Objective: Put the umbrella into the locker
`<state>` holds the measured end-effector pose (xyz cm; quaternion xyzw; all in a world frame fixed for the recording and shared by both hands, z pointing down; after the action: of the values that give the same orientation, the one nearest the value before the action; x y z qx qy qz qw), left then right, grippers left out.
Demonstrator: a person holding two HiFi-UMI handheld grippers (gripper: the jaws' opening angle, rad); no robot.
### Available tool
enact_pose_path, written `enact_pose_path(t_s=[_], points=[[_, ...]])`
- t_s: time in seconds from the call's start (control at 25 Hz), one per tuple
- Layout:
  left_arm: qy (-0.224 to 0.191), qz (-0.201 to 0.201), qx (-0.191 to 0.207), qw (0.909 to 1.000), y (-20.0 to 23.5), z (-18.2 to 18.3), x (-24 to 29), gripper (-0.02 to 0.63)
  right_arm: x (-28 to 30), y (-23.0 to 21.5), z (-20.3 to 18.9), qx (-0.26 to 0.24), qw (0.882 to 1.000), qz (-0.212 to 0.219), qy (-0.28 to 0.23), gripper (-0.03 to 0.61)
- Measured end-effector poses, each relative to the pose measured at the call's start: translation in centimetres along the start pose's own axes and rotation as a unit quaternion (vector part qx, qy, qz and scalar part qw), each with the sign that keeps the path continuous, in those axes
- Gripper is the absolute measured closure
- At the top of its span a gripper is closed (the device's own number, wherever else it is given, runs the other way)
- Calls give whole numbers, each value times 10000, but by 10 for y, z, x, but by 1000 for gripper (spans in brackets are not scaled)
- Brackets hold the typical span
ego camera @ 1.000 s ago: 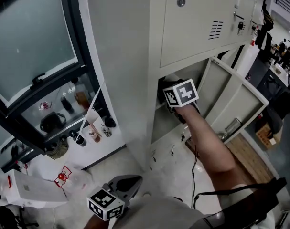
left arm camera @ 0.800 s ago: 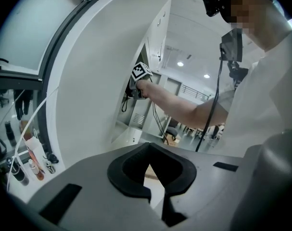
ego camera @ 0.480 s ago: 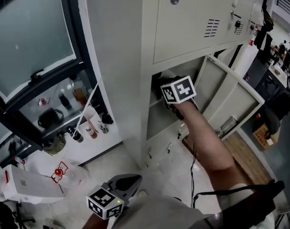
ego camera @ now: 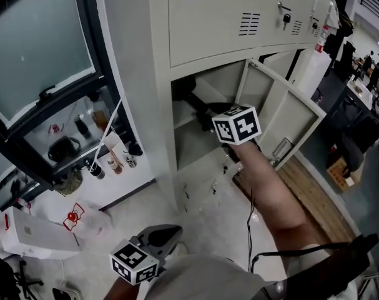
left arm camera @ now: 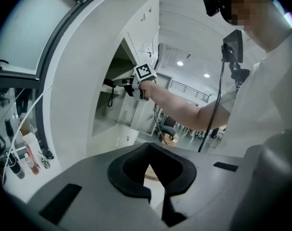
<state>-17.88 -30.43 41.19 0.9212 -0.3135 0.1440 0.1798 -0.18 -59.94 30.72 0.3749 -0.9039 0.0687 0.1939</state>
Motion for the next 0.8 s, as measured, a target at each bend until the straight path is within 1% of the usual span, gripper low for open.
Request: enact_pose_path(t_s=[0.16, 0.4, 0.44, 0.52, 0.64, 0.8], points=[[-41, 13, 6, 10000, -32, -9, -2, 604, -36, 20, -17, -39, 10000, 38, -29, 387], [-168, 60, 0, 9998, -88, -27, -5, 604, -94, 56, -56, -116, 9997, 177, -159, 395], [-184, 74, 18, 9998, -98, -32, -6, 604, -103, 64, -64, -122, 9995, 220, -180, 409], [-182, 145, 60, 9997, -118, -42, -8, 604, -121, 81, -82, -131, 9991, 332, -220, 475], [-192, 264, 31, 9995, -147, -58, -14, 604, -151, 107, -110, -103, 9984, 473, -288, 533], [-199, 444, -107, 9988, -184, -78, -21, 604, -188, 143, -151, -80, 9972, 700, -249, 546]])
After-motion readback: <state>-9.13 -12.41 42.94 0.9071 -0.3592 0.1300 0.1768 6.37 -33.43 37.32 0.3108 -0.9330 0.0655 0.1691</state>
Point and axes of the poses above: the fingertips, and each gripper's own axes: x forward along the fingers, y to its left, z out of its top, the point moved 5 cm from there along -x, backward along the fingers, and after that the axes turned 11 degrees about z, right-handed, at the moved point
